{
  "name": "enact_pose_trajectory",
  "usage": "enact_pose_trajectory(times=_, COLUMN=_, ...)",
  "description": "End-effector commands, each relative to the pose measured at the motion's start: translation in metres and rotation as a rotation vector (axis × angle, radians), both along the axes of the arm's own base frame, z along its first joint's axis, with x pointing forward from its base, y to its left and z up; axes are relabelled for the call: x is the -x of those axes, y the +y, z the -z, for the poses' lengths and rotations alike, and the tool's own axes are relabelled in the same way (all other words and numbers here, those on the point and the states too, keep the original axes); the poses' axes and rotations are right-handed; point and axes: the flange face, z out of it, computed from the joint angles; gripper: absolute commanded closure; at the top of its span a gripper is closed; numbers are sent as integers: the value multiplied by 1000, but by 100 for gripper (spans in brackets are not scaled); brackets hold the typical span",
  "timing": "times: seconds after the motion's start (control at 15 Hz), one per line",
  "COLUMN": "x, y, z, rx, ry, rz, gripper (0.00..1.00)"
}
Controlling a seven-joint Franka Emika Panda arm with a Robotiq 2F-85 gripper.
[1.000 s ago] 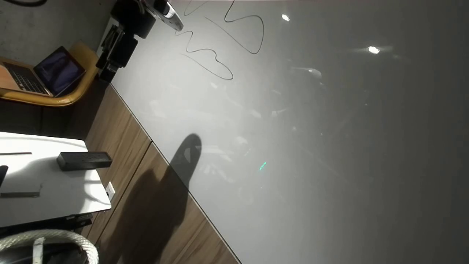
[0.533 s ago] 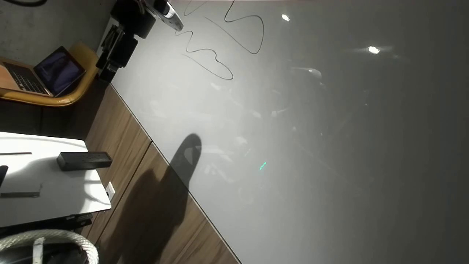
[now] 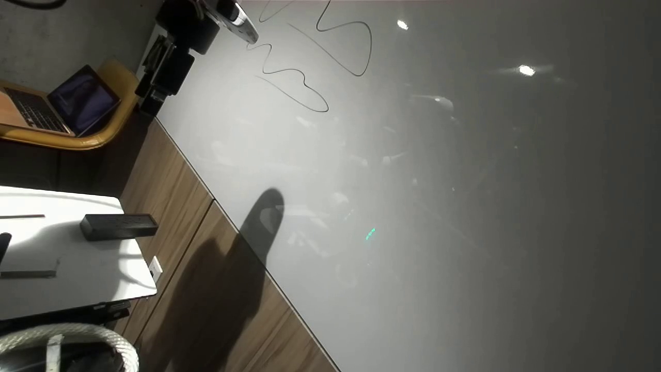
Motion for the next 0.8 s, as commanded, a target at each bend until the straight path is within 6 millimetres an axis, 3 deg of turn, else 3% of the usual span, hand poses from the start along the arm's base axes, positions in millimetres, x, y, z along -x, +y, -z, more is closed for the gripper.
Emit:
enact_pose_trajectory(times=0.0, x=0, y=0, z=0, rx=0, ry=1, rz=0, gripper=0)
enact_pose_trajectory(times=0.2, x=0, y=0, z=0, rx=0, ry=1, rz=0, gripper=0)
enact_pose_trajectory(times=0.73, x=-7, y=69, z=34, rx=43, ry=-88, rz=-176, gripper=0)
